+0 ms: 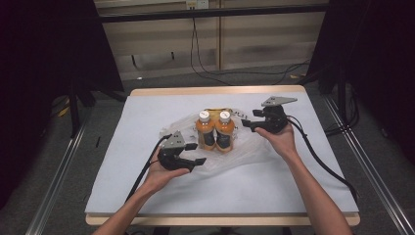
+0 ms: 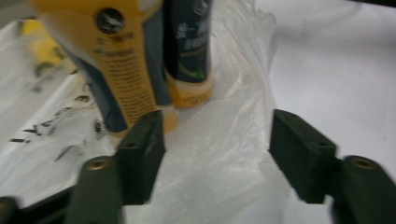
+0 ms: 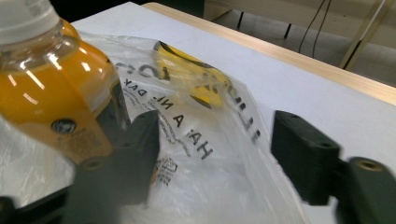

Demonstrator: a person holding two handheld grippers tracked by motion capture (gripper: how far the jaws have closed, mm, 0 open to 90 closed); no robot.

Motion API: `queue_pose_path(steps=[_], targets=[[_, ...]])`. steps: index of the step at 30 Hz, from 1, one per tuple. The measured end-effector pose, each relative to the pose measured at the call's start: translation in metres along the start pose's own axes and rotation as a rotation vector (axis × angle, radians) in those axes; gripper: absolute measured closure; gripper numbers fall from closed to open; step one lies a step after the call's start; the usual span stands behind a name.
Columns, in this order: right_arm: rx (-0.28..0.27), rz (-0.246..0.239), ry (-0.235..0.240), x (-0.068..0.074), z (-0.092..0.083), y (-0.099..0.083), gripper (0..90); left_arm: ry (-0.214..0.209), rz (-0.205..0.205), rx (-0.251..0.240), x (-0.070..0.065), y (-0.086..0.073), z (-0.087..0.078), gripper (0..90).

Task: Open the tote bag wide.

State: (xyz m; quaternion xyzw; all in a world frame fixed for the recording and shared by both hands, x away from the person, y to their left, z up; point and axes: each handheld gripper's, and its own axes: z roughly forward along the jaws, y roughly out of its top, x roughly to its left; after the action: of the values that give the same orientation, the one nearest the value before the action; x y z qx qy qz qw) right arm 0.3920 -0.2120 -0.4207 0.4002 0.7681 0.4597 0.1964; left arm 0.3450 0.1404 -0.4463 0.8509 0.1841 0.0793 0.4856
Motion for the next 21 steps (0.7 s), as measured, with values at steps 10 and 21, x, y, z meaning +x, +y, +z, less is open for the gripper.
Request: queue_pose_path(steps=[10,21], targets=[[0.001,-0.005,0.003,0.009,-0.043,-0.017,9.9,0.066,-0.015,-0.008,0.005,0.001,-0.020,14.4],[-0.058,0.032,-0.035,0.020,-0.097,-0.047,13.2,0.142,-0.040,-0.012,0.003,-0.016,-0.053,6.7]])
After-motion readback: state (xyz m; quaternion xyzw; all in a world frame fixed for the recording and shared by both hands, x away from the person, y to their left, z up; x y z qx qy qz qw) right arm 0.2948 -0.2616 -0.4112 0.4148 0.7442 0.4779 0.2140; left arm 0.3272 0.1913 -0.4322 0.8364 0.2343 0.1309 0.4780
